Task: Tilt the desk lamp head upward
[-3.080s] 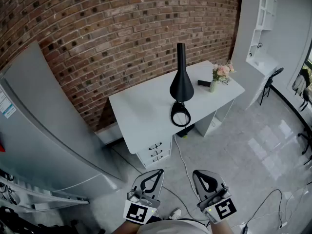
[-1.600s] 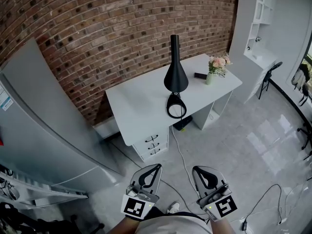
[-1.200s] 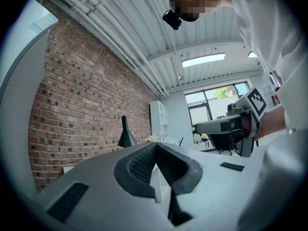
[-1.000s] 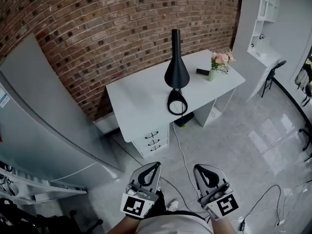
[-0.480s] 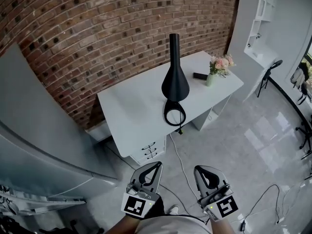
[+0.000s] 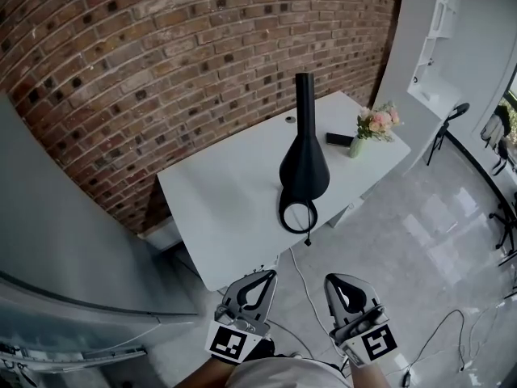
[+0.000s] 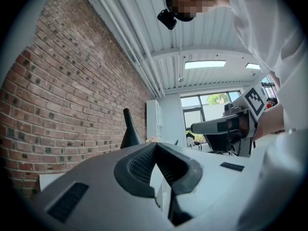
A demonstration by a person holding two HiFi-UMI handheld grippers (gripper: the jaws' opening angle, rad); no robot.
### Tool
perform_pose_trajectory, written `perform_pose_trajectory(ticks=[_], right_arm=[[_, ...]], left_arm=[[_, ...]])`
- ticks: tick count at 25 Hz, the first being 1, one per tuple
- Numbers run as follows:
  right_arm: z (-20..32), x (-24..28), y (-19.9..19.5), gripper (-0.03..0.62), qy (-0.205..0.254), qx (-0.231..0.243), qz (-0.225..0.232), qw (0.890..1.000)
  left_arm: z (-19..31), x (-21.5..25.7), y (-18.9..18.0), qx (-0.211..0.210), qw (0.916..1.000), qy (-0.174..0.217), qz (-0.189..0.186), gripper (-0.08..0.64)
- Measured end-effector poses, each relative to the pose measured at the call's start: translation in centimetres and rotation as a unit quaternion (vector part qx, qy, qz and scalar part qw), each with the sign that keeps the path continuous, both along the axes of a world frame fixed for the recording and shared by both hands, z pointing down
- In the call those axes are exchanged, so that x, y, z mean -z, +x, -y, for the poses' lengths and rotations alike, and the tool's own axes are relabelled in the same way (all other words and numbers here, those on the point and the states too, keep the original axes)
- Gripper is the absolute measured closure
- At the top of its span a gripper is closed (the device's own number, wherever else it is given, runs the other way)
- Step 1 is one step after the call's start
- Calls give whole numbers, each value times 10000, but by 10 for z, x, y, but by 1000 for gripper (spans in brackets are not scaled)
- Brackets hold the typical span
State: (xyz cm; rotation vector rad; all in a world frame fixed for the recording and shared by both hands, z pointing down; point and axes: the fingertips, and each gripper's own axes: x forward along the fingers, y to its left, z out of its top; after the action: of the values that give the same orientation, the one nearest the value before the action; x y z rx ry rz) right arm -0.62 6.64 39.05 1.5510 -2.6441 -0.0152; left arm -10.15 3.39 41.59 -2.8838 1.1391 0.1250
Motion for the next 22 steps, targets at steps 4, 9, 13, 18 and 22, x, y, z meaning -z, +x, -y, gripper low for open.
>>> perform_pose_trajectory(ticks=[4, 9, 13, 18, 22], right_arm=[[26, 2, -19, 578, 5, 5, -87, 10000], [49, 3, -36, 578, 20, -95, -156, 9998], [56, 4, -43, 578, -11, -150, -218, 9996], [58, 3, -35, 578, -55, -239, -265, 9993], [64, 5, -30, 578, -11, -208, -264, 9994]], left_arm=[[28, -2, -12, -70, 10000, 8, -54, 552], [51, -7, -22, -280, 9995, 114, -46, 552], [63, -5, -22, -381, 9990, 156, -157, 552], [64, -5, -10, -540, 9983, 157, -116, 552], [69, -5, -2, -574, 9981, 209, -80, 552]])
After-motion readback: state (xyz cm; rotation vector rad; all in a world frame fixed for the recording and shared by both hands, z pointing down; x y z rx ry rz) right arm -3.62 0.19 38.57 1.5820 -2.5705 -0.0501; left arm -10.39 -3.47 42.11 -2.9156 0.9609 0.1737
